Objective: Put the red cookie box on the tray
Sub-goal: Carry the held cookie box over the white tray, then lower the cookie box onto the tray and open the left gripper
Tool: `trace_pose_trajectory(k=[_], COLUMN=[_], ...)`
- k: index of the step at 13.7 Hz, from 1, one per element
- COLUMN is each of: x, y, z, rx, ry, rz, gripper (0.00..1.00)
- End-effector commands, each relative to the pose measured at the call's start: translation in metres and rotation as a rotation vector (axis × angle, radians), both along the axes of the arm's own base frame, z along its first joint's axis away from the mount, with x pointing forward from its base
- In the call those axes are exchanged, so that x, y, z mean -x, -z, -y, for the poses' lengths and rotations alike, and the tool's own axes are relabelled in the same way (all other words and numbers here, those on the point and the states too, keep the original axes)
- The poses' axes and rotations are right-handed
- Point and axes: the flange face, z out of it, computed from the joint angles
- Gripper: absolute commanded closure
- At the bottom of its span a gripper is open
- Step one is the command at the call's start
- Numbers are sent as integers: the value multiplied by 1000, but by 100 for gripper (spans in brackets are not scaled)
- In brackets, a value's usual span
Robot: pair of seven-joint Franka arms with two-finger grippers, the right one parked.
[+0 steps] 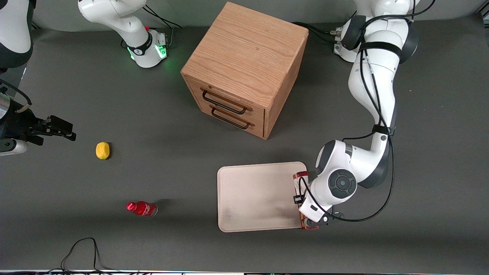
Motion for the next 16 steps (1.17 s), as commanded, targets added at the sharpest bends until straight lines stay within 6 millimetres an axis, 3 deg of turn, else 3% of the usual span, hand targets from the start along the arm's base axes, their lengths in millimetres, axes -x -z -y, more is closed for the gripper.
trace_pose_trajectory(k=[1, 2, 13, 16], x=[4, 6, 7, 5], y=[5, 9, 8, -11], z=[12, 11, 10, 5], rx=[-22, -29, -44, -45], ry=[-14, -9, 3, 0], rz=[21, 15, 15, 24], gripper=[48, 1, 0, 0])
